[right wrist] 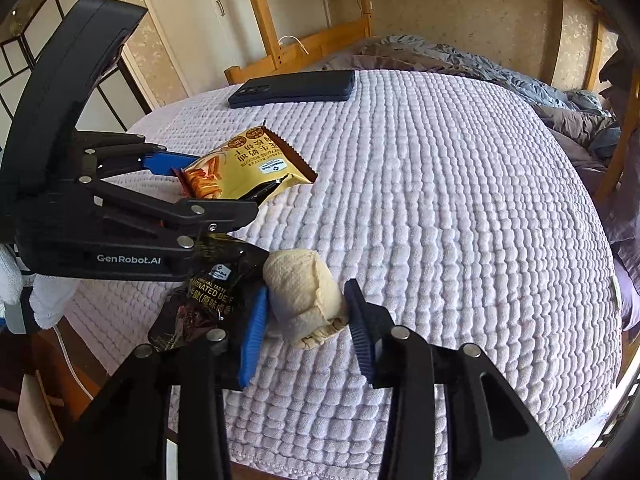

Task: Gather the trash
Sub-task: 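Grasp the yellow biscuit packet with the left tool while the right tool grasps the beige roll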

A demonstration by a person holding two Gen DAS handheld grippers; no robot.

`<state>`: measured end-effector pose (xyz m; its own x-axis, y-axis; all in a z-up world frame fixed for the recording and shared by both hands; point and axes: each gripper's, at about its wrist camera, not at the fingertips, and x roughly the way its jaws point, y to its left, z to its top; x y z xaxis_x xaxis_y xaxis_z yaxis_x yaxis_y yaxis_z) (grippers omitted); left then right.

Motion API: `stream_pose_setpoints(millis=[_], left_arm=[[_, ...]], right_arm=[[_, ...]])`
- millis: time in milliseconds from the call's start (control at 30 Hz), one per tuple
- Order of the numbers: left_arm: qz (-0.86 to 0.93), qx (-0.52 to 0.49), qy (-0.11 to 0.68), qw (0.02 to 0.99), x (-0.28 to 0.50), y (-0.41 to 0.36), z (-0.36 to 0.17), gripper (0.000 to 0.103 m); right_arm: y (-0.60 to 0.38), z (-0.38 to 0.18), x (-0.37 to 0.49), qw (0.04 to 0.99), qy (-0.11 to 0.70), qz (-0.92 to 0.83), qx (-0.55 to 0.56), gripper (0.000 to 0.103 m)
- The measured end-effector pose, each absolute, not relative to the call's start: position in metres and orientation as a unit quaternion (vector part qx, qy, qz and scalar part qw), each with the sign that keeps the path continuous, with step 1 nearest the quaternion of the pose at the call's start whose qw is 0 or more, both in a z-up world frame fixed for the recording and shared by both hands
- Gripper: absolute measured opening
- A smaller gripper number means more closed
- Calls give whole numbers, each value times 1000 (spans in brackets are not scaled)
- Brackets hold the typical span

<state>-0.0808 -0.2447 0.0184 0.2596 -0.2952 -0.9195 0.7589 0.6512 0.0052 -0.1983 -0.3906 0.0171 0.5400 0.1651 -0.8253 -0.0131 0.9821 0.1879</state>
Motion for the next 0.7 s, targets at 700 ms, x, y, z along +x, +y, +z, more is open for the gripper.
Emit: stream_pose_setpoints(millis=[700], left_arm=[[-316, 200, 482, 792, -116, -221, 55, 65]], right_arm=[[-379, 41, -221, 882, 464, 31, 76, 38]])
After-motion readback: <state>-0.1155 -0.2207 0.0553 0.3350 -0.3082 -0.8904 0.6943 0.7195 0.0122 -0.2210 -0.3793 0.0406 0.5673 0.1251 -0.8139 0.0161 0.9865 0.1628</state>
